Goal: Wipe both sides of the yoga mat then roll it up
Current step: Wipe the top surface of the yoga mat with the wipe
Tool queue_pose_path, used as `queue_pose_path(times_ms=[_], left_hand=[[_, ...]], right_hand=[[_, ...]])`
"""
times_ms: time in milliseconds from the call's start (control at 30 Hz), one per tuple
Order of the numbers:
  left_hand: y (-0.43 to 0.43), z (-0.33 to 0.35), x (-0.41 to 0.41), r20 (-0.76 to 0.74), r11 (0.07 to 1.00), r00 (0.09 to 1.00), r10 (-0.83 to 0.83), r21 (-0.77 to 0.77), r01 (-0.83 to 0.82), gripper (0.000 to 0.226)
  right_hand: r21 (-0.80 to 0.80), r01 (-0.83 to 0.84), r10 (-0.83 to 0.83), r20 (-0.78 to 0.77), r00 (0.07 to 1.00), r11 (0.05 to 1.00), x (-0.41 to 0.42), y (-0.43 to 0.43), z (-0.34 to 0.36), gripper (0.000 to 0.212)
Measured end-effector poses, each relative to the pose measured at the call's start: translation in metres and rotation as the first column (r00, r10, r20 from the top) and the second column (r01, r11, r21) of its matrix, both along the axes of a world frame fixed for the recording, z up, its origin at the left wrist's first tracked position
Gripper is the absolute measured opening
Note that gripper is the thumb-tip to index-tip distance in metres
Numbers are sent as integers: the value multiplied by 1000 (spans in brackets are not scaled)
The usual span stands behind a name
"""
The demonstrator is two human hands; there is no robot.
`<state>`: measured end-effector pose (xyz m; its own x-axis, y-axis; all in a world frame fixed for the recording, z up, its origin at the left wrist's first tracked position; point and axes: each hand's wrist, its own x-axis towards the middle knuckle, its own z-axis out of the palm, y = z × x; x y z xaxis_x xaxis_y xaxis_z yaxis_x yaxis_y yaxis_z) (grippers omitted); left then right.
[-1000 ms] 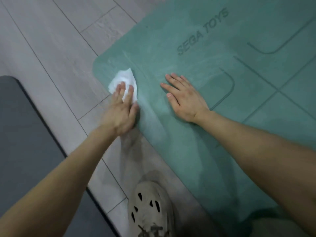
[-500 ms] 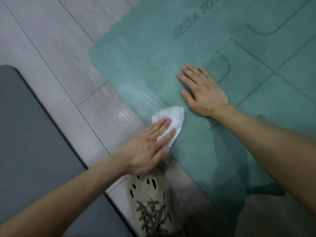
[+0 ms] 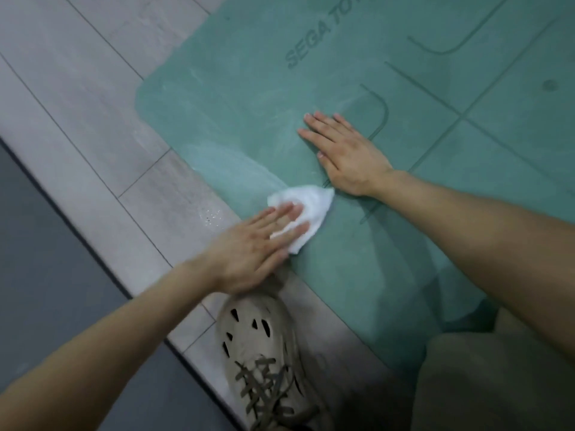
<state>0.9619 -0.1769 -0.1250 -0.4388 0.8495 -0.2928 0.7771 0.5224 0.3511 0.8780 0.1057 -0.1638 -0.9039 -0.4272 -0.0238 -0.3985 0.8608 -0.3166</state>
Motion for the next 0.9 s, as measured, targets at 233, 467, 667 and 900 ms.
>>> queue_pose_path(times_ms=[233,467,667,900], left_hand=[[-7,-5,-79,-9,792,797,604,-97,-602,70],[-2,-14,-103,-102,956,951,293,8,-293,64],[-6,32,-140,97,613,672,734,332,-717,54],[-56,3,-149,-134,485,469,873,144,-863,49]], right_hand=[[-85,50,-48,18,999,995,0,-6,2,57],[-332,230,-217,74,973,915,7,-9,23,44],[-174,5,-27,-122,992,985,-11,-73,25,54],[43,66,-65,-40,997,997,-6,-134,-5,58]])
